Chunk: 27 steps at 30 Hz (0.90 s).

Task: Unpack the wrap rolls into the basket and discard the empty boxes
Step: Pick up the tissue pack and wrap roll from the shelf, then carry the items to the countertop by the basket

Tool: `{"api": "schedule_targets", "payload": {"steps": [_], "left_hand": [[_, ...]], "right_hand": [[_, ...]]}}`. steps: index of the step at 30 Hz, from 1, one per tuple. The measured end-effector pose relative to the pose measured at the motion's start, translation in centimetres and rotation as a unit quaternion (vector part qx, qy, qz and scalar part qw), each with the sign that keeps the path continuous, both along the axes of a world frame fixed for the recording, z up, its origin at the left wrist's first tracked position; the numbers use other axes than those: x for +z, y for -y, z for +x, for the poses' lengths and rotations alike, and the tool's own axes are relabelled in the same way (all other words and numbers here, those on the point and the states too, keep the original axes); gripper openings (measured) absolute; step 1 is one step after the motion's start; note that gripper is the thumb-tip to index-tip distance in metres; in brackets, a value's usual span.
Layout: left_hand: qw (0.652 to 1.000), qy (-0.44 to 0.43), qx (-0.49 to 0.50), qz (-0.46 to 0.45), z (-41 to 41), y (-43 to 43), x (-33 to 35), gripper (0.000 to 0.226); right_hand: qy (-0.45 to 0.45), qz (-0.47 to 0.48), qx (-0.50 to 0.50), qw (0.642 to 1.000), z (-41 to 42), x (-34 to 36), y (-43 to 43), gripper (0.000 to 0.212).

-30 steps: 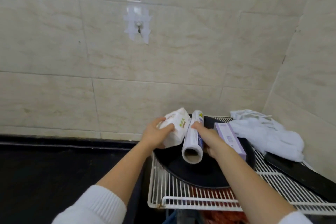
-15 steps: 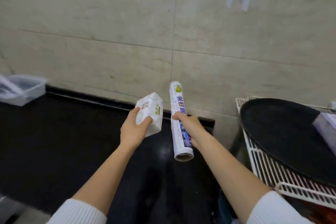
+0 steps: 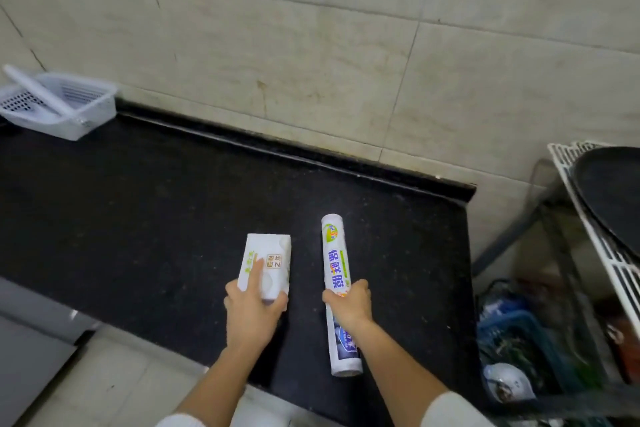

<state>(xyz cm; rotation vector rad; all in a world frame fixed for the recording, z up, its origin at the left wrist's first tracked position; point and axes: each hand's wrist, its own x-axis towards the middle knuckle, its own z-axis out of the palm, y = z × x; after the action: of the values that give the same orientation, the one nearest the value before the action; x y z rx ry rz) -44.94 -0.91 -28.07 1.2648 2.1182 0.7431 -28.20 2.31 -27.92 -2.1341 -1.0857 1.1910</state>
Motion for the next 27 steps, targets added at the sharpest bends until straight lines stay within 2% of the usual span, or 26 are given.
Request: {"api": "schedule_targets", "payload": {"steps": [5,8,10,13,16,21,27], "left_hand": [[1.0,-0.006,-0.012,-0.021,-0.3,-0.2,-0.2,0.081],[0.997,-0.069,-0.017,-0.027,-0.4,-0.6,0.4,0.075],[0.991,-0.126,-0.036,0.0,-0.2,-1.5,1.2,0.07],[0.984,-0.146,-0.086,0.051,1.6,-4.2,3.8,0.063],[0.975,-0.15,-0.142,0.089,6.0,-7.9,7.5,0.061],[0.952,-0.117,-0.232,0.163,17.6,-11.8,15.0,0.06],[0.915,-0.087,-0.324,0.222,31.0,-11.3,21.8,0.059]], "right_hand": [[0.066,-0.026,0.016,0.997,-1.1,-0.5,0.5,0.068],[0.073,-0.04,0.039,0.996,-0.5,0.3,0.1,0.078],[0.065,-0.024,0.041,0.997,0.6,1.6,-0.7,0.085],[0.067,0.046,0.029,0.996,3.5,4.9,-2.5,0.082],[0.101,0.119,0.026,0.987,7.6,9.2,-4.1,0.074],[0.167,0.214,0.013,0.962,17.1,16.7,-4.9,0.061],[0.277,0.248,-0.038,0.928,29.7,24.0,-2.7,0.057]]}}
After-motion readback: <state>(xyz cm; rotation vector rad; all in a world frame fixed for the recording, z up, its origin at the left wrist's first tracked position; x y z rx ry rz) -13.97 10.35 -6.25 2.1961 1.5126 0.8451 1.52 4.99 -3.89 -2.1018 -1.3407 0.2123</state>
